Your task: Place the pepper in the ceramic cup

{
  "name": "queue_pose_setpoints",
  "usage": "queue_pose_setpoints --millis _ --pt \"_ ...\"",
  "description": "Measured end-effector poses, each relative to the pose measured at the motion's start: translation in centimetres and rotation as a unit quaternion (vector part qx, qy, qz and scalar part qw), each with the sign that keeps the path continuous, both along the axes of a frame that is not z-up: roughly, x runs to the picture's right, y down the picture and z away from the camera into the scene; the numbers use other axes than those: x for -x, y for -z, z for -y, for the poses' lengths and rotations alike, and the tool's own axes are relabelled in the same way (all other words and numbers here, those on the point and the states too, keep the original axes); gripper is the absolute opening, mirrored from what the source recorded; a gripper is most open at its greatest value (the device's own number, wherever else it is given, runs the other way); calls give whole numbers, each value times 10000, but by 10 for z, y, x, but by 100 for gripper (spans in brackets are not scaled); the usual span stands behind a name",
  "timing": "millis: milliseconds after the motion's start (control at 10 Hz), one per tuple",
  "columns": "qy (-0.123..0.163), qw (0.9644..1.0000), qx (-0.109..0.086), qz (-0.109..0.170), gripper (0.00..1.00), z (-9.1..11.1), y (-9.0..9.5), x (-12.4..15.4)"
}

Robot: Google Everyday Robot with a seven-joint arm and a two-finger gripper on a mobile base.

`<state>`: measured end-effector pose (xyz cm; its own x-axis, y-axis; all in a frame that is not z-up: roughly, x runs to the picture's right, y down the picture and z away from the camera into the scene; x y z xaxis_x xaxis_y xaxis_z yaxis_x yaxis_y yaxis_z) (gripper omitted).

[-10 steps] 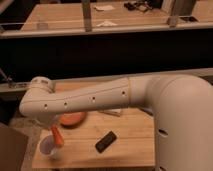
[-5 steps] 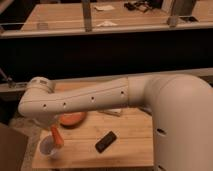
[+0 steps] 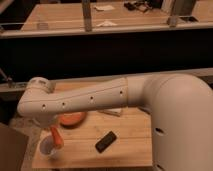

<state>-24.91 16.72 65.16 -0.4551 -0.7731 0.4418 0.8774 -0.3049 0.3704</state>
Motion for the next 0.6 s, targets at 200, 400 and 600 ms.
queue_pose_setpoints --millis 200,400,600 --pt "12 10000 6 -6 15 -1 0 0" --pt "26 10000 16 -11 10 -1 -1 1" --pt "39 10000 23 -10 10 -2 -1 1"
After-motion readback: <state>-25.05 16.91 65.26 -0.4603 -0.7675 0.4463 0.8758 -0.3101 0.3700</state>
